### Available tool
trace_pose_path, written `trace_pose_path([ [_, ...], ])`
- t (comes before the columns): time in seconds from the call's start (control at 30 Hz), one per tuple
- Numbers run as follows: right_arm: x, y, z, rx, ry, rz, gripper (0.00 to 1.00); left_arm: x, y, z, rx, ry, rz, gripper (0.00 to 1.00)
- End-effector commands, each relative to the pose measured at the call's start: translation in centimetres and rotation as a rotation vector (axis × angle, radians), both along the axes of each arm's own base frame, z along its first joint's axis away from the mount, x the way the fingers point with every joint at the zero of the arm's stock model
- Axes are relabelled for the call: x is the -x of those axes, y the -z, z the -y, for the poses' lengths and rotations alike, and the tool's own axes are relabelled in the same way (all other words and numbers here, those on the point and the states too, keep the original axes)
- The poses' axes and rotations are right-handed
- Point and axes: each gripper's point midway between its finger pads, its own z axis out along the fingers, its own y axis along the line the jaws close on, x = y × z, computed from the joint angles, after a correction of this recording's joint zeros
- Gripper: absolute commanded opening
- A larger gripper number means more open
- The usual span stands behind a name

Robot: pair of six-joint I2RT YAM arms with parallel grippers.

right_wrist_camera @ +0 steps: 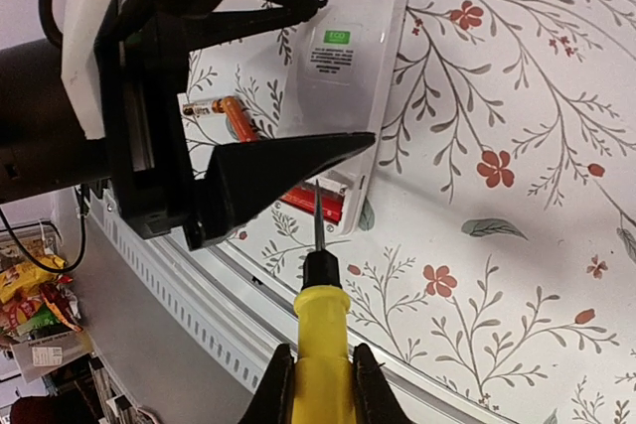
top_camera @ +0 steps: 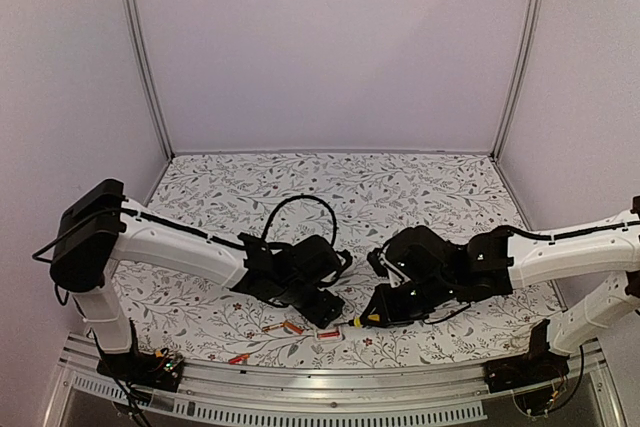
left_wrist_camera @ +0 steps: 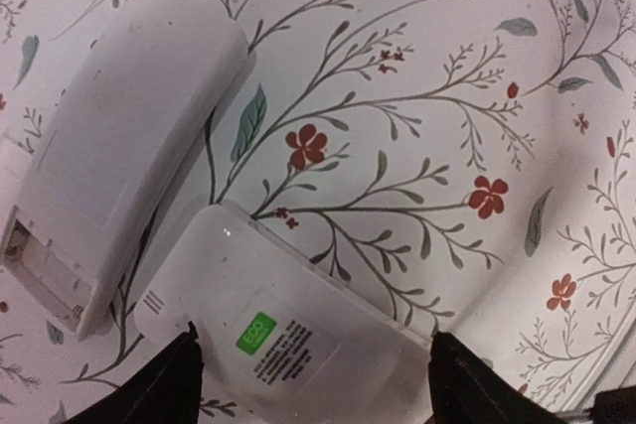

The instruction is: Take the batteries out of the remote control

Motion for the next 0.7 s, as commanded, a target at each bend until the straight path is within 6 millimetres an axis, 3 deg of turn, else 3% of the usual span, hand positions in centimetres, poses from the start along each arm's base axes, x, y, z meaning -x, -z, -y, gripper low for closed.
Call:
trace_pose_path([
  [0.0,-1.0,-0.1,2.4,0.065,0.055,0.029,0.00,2.1,1.1,-3.4,-0.060,-0.060,-0.163,0.80],
  [0.1,-1.1,0.6,3.2,0.079,0.083,0.014,0.00,1.6,-1.2,-3.1,0.030,-0.099,-0.174,0.82],
  [0.2,-1.0,1.0,2.8,0.076,0.071,0.003,0.00,1.7,-2.5,-3.0,0.112,-0.140,-0.235,0.84],
  [0.43,-0.3,1.4,0.6,0.036,-0.001,-0.018,0.00,2.4,-2.1,-3.4,0.229,-0.194,-0.355,0.84],
  [0.67,0.1,0.4,-2.0,-0.024,-0.082,0.010,0.00,2.6,-0.9,-2.9,0.286,-0.181,-0.407,0.84],
])
